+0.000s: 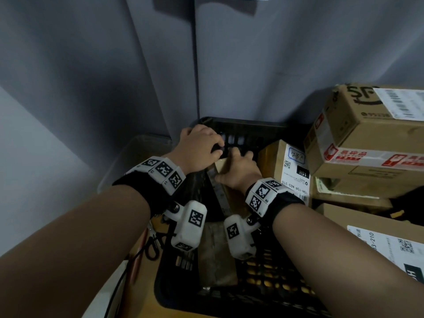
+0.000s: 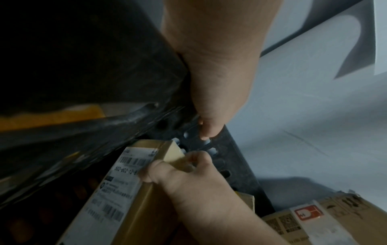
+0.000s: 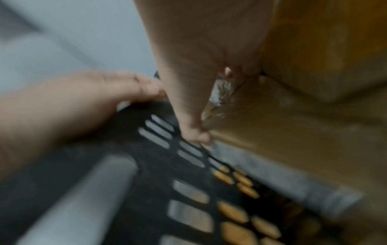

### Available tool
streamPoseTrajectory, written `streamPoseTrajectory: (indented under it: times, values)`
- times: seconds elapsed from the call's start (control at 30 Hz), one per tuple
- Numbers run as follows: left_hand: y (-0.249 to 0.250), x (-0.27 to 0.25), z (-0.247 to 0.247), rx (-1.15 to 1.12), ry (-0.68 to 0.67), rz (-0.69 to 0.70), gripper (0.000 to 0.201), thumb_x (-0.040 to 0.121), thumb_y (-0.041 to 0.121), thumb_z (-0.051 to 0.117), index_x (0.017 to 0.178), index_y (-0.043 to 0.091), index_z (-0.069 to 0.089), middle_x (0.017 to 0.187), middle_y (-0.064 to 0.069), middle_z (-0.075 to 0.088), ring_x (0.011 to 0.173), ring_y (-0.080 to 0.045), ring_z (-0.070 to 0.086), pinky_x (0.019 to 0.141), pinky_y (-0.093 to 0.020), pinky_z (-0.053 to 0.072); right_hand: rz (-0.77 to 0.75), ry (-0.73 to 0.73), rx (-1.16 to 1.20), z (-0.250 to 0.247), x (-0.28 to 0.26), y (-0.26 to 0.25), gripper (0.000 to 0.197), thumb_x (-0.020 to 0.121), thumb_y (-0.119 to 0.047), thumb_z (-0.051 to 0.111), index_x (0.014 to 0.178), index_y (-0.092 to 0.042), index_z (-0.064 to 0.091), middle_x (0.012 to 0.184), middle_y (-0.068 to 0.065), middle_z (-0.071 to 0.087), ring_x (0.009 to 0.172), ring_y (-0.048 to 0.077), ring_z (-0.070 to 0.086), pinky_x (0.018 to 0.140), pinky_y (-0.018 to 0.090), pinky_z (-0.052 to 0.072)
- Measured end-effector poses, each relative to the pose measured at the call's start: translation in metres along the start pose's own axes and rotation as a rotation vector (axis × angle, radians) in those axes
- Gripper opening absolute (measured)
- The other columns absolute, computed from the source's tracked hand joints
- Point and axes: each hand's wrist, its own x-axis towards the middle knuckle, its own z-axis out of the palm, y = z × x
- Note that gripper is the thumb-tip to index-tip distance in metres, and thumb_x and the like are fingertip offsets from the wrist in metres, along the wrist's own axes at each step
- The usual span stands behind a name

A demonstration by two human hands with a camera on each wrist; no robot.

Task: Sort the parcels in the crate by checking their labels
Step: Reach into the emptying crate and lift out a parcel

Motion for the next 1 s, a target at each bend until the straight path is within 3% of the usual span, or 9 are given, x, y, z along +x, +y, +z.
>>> streamPoseTrajectory:
  times: [0.27, 0.4, 0.6, 0.73, 0.8, 0.9, 1.0]
  values:
    - [0.002, -0.002, -0.003, -0.029, -0.02, -0.013, 0.04, 0.088, 0.018, 0.048, 0.127, 0.026, 0.054, 0.138, 0.002, 0.047, 0.136, -0.018, 0.027, 0.106, -0.041, 0.017, -0.047, 0.091, 0.08, -0.025, -0.007, 0.007, 0.09, 0.067, -0.055, 0.072, 0.137, -0.014, 0.034, 0.134, 0.013, 0.044, 0.122, 0.031, 0.048, 0.101, 0.041, 0.044]
    - [0.004, -0.002, -0.004, -0.043, -0.023, -0.03, 0.043, 0.087, 0.017, 0.05, 0.128, 0.026, 0.053, 0.138, 0.001, 0.048, 0.136, -0.018, 0.027, 0.107, -0.041, 0.015, -0.046, 0.035, 0.25, -0.04, -0.007, 0.013, 0.093, 0.066, -0.039, 0.079, 0.142, -0.009, 0.035, 0.136, 0.01, 0.045, 0.124, 0.024, 0.047, 0.103, 0.03, 0.041]
    - [0.007, -0.005, -0.006, -0.108, 0.016, -0.043, 0.045, 0.085, 0.015, 0.048, 0.129, 0.025, 0.051, 0.134, 0.001, 0.051, 0.132, -0.019, 0.035, 0.107, -0.041, 0.016, 0.004, -0.007, 0.705, -0.054, -0.013, 0.026, 0.089, 0.069, -0.013, 0.077, 0.146, -0.017, 0.032, 0.135, 0.007, 0.049, 0.119, 0.021, 0.049, 0.099, 0.031, 0.046]
    - [0.009, -0.01, -0.014, -0.249, 0.154, -0.103, 0.053, 0.085, 0.011, 0.05, 0.138, 0.019, 0.042, 0.142, -0.003, 0.046, 0.133, -0.022, 0.038, 0.111, -0.044, 0.022, -0.068, 0.052, 0.842, -0.048, -0.018, 0.027, 0.083, 0.072, -0.012, 0.078, 0.142, -0.02, 0.035, 0.134, 0.005, 0.05, 0.118, 0.017, 0.05, 0.102, 0.033, 0.046]
    - [0.006, -0.013, -0.017, -0.322, 0.191, -0.137, 0.052, 0.087, 0.01, 0.051, 0.138, 0.016, 0.042, 0.14, -0.006, 0.047, 0.13, -0.024, 0.041, 0.112, -0.045, 0.027, -0.11, 0.097, 0.867, -0.043, -0.019, 0.026, 0.079, 0.074, -0.011, 0.077, 0.141, -0.02, 0.036, 0.131, 0.006, 0.051, 0.115, 0.016, 0.052, 0.1, 0.03, 0.045]
    - [-0.003, -0.015, -0.017, -0.504, 0.21, -0.191, 0.049, 0.087, 0.011, 0.053, 0.135, 0.012, 0.045, 0.135, -0.01, 0.051, 0.126, -0.026, 0.046, 0.109, -0.046, 0.035, -0.116, 0.172, 0.964, -0.037, -0.019, 0.024, 0.071, 0.08, -0.011, 0.072, 0.141, -0.021, 0.036, 0.128, 0.009, 0.055, 0.109, 0.017, 0.058, 0.098, 0.034, 0.049]
    - [-0.006, -0.019, -0.017, -0.634, 0.183, -0.257, 0.044, 0.09, 0.014, 0.053, 0.133, 0.011, 0.046, 0.133, -0.009, 0.053, 0.123, -0.022, 0.05, 0.106, -0.035, 0.039, -0.017, 0.188, 1.056, -0.037, -0.019, 0.031, 0.061, 0.085, -0.023, 0.065, 0.14, -0.025, 0.039, 0.123, 0.007, 0.059, 0.108, 0.02, 0.06, 0.094, 0.035, 0.051]
